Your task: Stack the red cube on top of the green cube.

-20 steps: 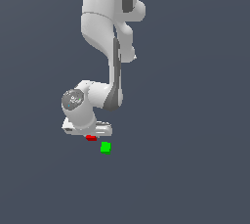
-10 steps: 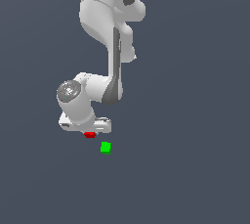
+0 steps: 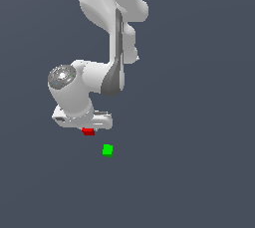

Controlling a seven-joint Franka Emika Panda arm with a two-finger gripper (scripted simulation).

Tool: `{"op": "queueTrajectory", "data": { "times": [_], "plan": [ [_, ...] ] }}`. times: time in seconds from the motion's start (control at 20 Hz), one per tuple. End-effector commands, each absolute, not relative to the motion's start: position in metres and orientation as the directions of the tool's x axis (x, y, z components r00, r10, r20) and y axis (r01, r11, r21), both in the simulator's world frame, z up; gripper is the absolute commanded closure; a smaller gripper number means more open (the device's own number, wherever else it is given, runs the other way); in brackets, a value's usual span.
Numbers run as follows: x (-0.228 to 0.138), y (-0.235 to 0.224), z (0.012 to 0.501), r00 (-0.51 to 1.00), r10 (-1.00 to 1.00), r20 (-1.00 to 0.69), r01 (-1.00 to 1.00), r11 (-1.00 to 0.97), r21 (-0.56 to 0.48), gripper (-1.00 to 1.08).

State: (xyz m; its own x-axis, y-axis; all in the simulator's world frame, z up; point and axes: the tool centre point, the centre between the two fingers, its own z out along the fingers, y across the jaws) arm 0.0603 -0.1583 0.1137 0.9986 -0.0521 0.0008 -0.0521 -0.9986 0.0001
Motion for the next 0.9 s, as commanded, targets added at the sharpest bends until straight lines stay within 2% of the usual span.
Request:
{"op": "queueTrajectory", "data": {
  "times": [0.0, 0.4, 0.85],
  "plan": [
    [0.061, -0.158, 0.119, 0.999, -0.052, 0.0, -0.052, -0.999, 0.0, 1.08],
    [0.066, -0.152, 0.114, 0.999, -0.052, 0.001, -0.052, -0.999, 0.0, 1.08],
    [0.094, -0.116, 0.086, 0.999, -0.052, 0.001, -0.052, -0.999, 0.0, 1.08]
  ]
}}
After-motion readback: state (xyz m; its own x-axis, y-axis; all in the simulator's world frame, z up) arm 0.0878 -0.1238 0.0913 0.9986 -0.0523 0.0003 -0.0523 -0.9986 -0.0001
